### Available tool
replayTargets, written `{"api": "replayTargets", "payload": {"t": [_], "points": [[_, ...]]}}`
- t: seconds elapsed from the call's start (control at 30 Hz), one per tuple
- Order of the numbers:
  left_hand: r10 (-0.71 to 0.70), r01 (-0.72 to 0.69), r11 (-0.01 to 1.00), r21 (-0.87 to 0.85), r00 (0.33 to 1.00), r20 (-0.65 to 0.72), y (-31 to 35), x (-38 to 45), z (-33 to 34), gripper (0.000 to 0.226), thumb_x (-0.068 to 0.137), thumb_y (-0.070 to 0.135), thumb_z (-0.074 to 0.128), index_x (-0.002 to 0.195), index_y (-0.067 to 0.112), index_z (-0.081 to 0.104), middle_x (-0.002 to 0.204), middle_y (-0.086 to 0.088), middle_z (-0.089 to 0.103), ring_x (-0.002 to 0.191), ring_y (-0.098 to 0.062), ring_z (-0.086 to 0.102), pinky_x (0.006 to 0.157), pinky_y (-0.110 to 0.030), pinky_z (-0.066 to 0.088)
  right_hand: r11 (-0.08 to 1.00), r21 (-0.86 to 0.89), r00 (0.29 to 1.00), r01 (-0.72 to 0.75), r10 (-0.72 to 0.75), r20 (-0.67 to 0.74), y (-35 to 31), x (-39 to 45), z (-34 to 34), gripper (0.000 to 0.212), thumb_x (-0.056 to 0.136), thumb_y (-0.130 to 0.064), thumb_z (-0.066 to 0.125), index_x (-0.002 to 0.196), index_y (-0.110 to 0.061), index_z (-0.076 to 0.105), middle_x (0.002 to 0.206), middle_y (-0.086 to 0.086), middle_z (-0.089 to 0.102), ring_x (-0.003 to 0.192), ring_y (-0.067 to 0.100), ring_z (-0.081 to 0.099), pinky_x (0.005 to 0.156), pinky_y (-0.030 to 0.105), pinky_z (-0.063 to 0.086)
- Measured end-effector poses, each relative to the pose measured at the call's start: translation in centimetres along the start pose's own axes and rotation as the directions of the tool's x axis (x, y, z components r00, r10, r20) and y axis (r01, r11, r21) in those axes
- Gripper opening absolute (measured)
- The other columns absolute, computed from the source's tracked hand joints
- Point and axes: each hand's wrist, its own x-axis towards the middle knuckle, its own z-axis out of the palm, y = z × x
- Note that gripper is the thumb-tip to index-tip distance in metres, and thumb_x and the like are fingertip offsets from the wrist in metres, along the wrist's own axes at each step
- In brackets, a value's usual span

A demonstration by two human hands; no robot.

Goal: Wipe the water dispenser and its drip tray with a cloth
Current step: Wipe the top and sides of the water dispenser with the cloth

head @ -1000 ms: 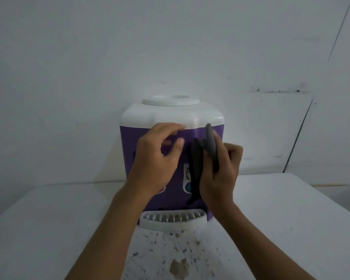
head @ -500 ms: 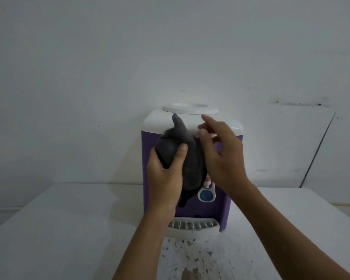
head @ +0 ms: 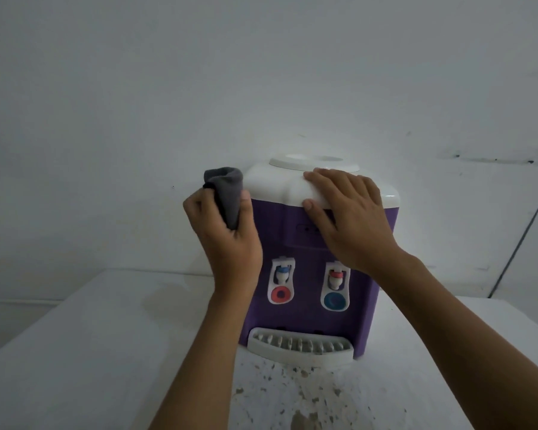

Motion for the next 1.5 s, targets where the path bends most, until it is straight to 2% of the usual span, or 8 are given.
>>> {"api": "replayTargets", "payload": {"t": [0.37, 0.57, 0.77, 0.9, 1.0, 1.1, 1.3, 1.5], "points": [[0.204, -0.322, 0.914, 0.248, 0.891, 0.405, -3.1, -1.1, 1.8, 0.041, 0.096, 0.056, 0.069, 0.110, 0.018, 0.065, 0.163, -0.004, 0.039, 0.148, -0.027, 0.034, 0.114, -0.051, 0.045, 0.998, 0.003, 0.998, -0.056, 0.056, 0.004, -1.1, 0.1, -0.2, 0.051, 0.106, -0.053, 0.033, 0.148, -0.028, 0.047, 0.150, -0.004, 0.051, 0.139, 0.021, 0.041, 0.121, 0.045, 0.025], [0.321, -0.423, 0.868, 0.259, 0.877, 0.356, -3.0, -1.2, 1.4, 0.024, 0.101, 0.026, 0.071, 0.117, 0.009, 0.067, 0.145, -0.008, 0.061, 0.143, -0.031, 0.048, 0.112, -0.050, 0.048, 0.998, 0.020, 0.998, -0.062, 0.063, -0.016, -1.0, 0.0, 0.1, 0.050, 0.106, -0.053, 0.034, 0.147, -0.029, 0.047, 0.149, -0.004, 0.051, 0.138, 0.020, 0.040, 0.120, 0.043, 0.024], [0.307, -0.324, 0.932, 0.160, 0.944, 0.123, -2.4, -1.1, 2.2, 0.029, 0.093, 0.006, 0.079, 0.108, 0.011, 0.055, 0.117, -0.011, 0.062, 0.106, -0.020, 0.065, 0.084, -0.031, 0.060, 0.998, 0.020, 0.999, -0.054, 0.054, -0.005, -0.8, 0.0, 0.1, 0.049, 0.106, -0.053, 0.035, 0.148, -0.029, 0.047, 0.149, -0.005, 0.051, 0.138, 0.018, 0.039, 0.120, 0.042, 0.024], [0.154, -0.146, 0.987, -0.064, 0.974, 0.165, -3.1, -2.0, 2.1, 0.057, 0.095, 0.007, 0.077, 0.143, 0.009, 0.046, 0.149, -0.007, 0.054, 0.141, -0.020, 0.055, 0.112, -0.032, 0.051, 0.998, 0.016, 0.998, -0.056, 0.056, 0.001, -1.0, 0.0, -0.1, 0.050, 0.106, -0.052, 0.035, 0.148, -0.028, 0.047, 0.150, -0.005, 0.050, 0.139, 0.019, 0.039, 0.121, 0.042, 0.024], [0.190, -0.237, 0.968, 0.084, 0.906, 0.378, -3.5, -2.9, 2.6, 0.058, 0.111, 0.027, 0.051, 0.162, 0.007, 0.031, 0.172, -0.011, 0.028, 0.162, -0.023, 0.019, 0.132, -0.040, 0.019, 0.998, 0.024, 0.998, -0.062, 0.062, 0.012, -1.0, 0.0, -0.2, 0.051, 0.106, -0.053, 0.034, 0.149, -0.028, 0.047, 0.151, -0.005, 0.050, 0.140, 0.020, 0.039, 0.122, 0.043, 0.023], [0.175, -0.277, 0.946, 0.168, 0.874, 0.452, -3.5, -3.0, 3.2, 0.060, 0.115, 0.036, 0.033, 0.167, 0.017, 0.013, 0.177, -0.006, 0.002, 0.164, -0.021, -0.006, 0.133, -0.045, 0.001, 0.997, 0.028, 0.998, -0.067, 0.066, 0.016, -1.0, 0.0, -0.1, 0.051, 0.106, -0.053, 0.035, 0.149, -0.029, 0.046, 0.152, -0.004, 0.049, 0.140, 0.020, 0.039, 0.122, 0.043, 0.022], [0.171, -0.284, 0.929, 0.236, 0.897, 0.408, -3.1, -0.1, 4.2, 0.055, 0.114, 0.039, 0.030, 0.165, 0.019, 0.027, 0.175, -0.007, 0.018, 0.164, -0.023, 0.006, 0.133, -0.049, 0.008, 0.998, 0.024, 0.998, -0.063, 0.063, -0.004, -0.9, 0.1, 0.1, 0.050, 0.106, -0.052, 0.036, 0.149, -0.029, 0.047, 0.150, -0.005, 0.051, 0.139, 0.019, 0.040, 0.121, 0.041, 0.023], [0.007, -0.080, 0.963, 0.258, 0.961, 0.276, -3.6, -1.2, 3.9, 0.052, 0.113, 0.045, 0.031, 0.163, 0.033, 0.032, 0.173, -0.005, 0.020, 0.162, -0.027, 0.014, 0.130, -0.058, 0.015, 0.998, 0.018, 0.998, -0.058, 0.058, -0.017, -1.0, 0.0, 0.1, 0.049, 0.106, -0.052, 0.035, 0.148, -0.028, 0.047, 0.149, -0.004, 0.052, 0.138, 0.020, 0.041, 0.120, 0.042, 0.024]]}}
